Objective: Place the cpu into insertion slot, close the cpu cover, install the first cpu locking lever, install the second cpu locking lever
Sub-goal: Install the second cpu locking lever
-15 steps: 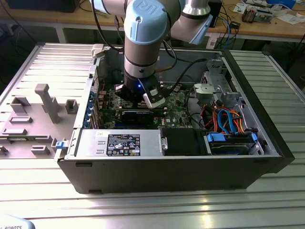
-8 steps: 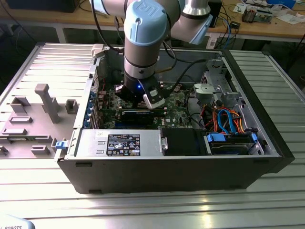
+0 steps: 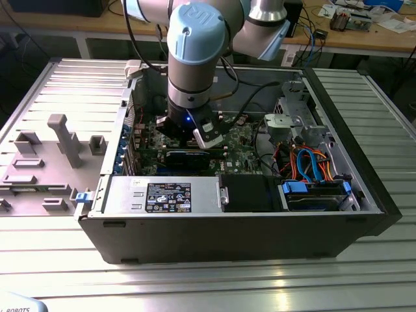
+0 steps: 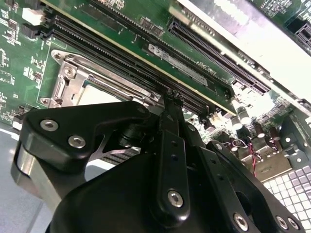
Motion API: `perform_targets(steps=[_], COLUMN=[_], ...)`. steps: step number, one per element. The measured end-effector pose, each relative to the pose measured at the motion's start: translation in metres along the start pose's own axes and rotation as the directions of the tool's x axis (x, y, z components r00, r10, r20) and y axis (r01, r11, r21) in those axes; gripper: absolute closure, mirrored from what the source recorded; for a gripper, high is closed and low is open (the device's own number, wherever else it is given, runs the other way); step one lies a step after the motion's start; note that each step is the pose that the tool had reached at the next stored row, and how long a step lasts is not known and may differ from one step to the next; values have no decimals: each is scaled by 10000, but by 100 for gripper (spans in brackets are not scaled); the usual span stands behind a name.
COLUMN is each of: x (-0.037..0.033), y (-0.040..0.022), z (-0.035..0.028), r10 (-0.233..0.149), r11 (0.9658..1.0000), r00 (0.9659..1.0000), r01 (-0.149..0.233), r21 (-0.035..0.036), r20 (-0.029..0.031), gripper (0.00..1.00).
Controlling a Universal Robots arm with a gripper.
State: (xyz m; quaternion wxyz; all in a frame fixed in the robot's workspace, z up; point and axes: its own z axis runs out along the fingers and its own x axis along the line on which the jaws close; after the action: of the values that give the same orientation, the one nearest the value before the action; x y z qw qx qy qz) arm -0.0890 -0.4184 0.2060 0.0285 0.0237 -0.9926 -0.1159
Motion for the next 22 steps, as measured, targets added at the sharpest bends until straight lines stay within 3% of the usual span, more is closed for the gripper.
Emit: perform_targets(steps=[14,22], x=[31,28], y=[40,65], z=[47,86], r10=[4,-10], r11=[9998,9992], r00=[10000,10000], r01=[-4,11], r21=[-204,-400], r20=[14,32], gripper=[89,89])
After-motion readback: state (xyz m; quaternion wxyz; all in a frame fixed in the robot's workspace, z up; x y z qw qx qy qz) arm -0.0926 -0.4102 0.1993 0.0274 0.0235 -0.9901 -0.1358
